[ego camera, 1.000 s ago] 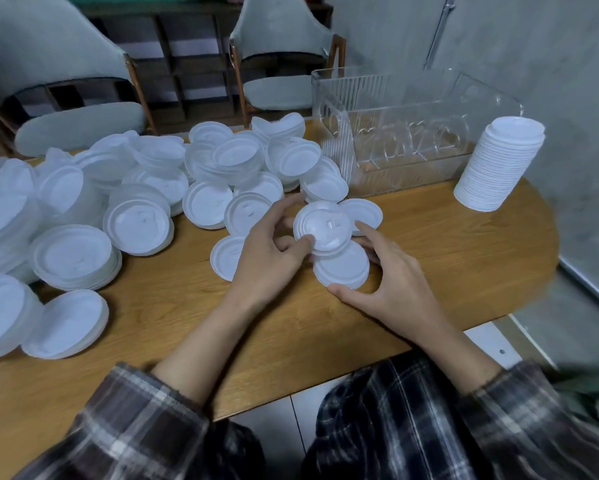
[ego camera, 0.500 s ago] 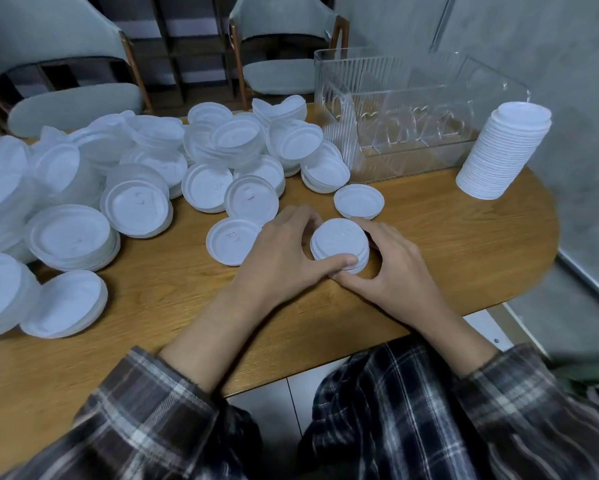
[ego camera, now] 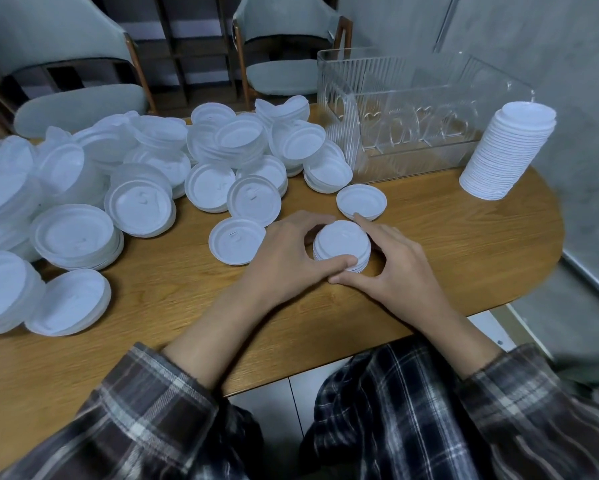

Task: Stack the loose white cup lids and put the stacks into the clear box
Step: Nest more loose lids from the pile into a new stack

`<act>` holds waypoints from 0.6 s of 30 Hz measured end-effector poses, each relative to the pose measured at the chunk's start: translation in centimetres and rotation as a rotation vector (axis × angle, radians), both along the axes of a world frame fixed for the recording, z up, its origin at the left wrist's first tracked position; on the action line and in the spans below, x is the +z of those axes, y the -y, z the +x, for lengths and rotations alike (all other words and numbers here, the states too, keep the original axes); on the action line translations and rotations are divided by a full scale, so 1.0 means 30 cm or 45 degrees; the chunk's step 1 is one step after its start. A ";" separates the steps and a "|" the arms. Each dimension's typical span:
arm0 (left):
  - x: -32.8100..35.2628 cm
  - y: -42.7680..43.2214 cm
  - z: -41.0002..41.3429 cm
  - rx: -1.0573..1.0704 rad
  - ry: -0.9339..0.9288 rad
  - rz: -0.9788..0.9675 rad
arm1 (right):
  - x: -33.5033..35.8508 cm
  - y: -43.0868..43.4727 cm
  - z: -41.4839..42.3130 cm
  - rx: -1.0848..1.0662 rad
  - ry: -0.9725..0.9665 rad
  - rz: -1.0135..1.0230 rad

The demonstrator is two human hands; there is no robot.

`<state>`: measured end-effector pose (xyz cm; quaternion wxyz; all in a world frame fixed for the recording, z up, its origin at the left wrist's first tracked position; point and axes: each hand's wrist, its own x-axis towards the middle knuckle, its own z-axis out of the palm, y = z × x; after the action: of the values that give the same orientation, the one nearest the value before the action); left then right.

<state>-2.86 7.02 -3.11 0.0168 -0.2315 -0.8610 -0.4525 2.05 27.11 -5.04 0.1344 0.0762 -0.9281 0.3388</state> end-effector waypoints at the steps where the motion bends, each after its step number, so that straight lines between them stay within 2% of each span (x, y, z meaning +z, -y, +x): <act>1: -0.004 0.000 -0.003 -0.001 -0.003 -0.005 | 0.000 0.000 -0.001 0.002 -0.002 0.005; 18: -0.018 0.008 -0.005 -0.032 -0.007 0.006 | 0.012 0.004 0.009 0.017 0.041 0.016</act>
<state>-3.02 6.78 -3.65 0.0139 -0.2433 -0.8570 -0.4541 2.34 26.98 -4.68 0.1167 0.0779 -0.9317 0.3351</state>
